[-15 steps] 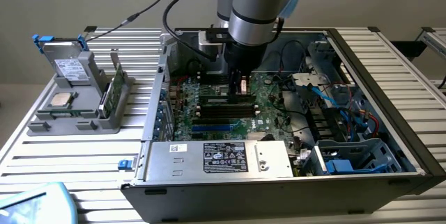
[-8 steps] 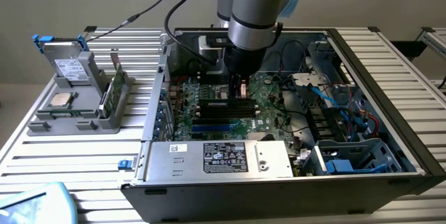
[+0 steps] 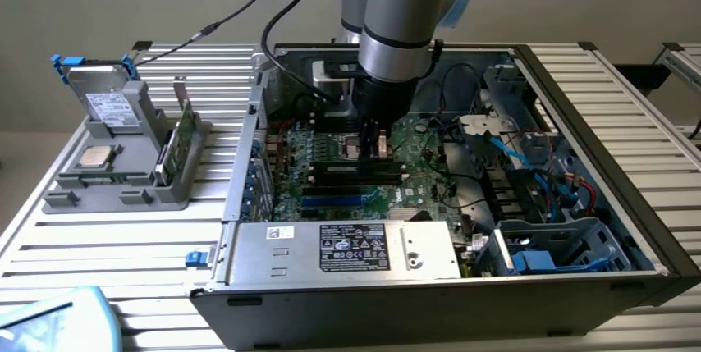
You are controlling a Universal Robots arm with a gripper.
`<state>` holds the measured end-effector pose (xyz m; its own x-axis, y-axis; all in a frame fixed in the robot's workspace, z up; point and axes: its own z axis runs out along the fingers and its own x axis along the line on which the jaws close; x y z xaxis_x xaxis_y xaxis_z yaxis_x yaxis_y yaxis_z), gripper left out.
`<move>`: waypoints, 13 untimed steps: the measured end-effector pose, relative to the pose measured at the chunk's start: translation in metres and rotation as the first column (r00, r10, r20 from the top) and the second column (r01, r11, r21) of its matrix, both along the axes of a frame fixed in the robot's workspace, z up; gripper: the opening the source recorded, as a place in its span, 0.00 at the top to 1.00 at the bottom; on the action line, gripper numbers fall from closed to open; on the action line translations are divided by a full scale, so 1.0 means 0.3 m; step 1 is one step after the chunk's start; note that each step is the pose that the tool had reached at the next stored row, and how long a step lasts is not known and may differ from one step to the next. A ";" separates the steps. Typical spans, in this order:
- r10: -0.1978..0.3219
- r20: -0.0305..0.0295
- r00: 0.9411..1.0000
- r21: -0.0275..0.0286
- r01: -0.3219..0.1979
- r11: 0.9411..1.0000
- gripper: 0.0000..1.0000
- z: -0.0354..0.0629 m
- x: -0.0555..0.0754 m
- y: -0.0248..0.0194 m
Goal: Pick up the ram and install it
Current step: 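Insert the ram into the slot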
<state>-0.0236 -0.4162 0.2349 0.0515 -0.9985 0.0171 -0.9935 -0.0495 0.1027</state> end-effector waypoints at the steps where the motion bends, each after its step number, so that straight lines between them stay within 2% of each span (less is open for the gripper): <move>1: 0.000 0.000 1.000 0.000 0.000 1.000 0.86 0.000 0.000 0.000; 13: 0.003 0.000 1.000 -0.001 -0.003 1.000 0.86 -0.021 0.000 0.014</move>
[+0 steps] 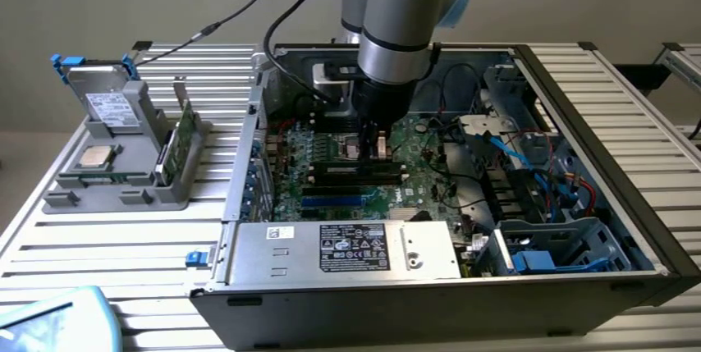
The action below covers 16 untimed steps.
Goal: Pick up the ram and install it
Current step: 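Insert the ram into the slot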
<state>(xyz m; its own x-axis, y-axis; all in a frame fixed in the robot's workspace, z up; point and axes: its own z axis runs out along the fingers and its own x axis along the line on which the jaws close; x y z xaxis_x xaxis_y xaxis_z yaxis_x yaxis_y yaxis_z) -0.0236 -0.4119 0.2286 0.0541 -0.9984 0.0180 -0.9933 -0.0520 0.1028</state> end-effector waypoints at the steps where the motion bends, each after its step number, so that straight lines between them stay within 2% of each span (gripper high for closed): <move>1: 0.000 0.000 1.000 0.000 0.000 1.000 0.86 0.000 0.000 0.000; 10: 0.001 0.000 1.000 -0.001 -0.001 1.000 0.86 -0.001 0.010 0.004; 16: 0.003 0.002 1.000 -0.012 -0.003 1.000 0.86 -0.015 0.010 0.010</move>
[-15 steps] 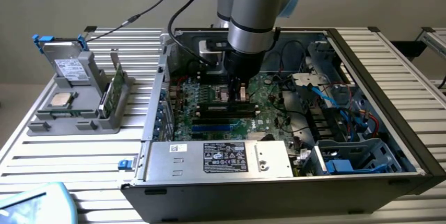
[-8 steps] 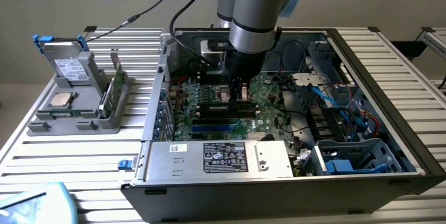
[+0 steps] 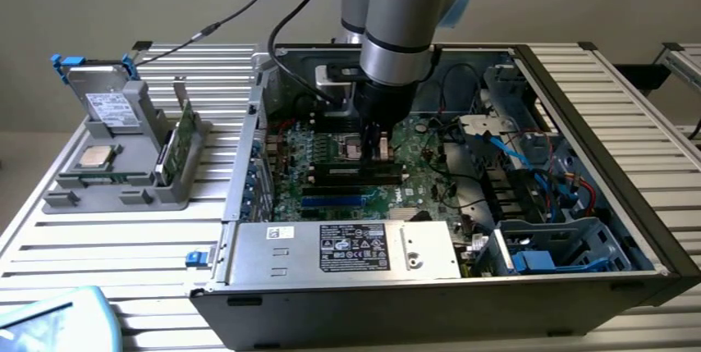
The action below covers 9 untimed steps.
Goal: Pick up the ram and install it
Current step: 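Insert the ram into the slot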
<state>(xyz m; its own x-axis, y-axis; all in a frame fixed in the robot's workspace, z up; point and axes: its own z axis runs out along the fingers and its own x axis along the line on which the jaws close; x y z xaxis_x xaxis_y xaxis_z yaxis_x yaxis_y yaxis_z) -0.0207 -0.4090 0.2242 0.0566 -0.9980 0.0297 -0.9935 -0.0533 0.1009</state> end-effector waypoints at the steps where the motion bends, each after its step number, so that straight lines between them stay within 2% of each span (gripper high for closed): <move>1: 0.000 0.000 1.000 -0.002 0.000 1.000 0.86 -0.004 0.000 0.001; 3: 0.001 0.000 1.000 -0.006 -0.001 1.000 0.86 -0.008 0.000 0.004; 6: 0.001 0.001 1.000 -0.007 -0.001 1.000 0.86 -0.010 0.000 0.006; 9: 0.001 0.000 1.000 -0.012 -0.001 1.000 0.86 -0.015 0.000 0.009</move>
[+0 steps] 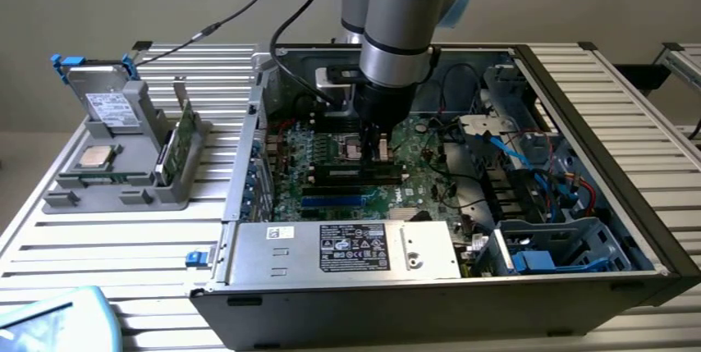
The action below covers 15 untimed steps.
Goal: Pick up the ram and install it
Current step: 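Insert the ram into the slot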
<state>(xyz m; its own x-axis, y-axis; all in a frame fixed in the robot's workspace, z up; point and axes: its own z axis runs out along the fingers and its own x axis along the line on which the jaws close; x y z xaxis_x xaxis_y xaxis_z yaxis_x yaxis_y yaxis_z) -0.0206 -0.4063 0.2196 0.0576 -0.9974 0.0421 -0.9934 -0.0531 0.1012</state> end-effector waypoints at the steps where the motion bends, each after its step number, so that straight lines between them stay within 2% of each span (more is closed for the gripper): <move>1: 0.000 0.000 1.000 -0.001 0.000 1.000 0.86 0.000 0.000 0.001; 12: 0.001 0.000 1.000 -0.004 -0.001 1.000 0.86 -0.001 0.000 0.007; 15: 0.001 0.000 1.000 -0.009 -0.001 1.000 0.86 -0.001 0.000 0.008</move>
<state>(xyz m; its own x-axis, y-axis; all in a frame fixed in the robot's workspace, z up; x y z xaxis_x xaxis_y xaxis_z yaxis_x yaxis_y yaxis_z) -0.0206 -0.4040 0.2193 0.0585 -0.9970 0.0512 -0.9934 -0.0531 0.1015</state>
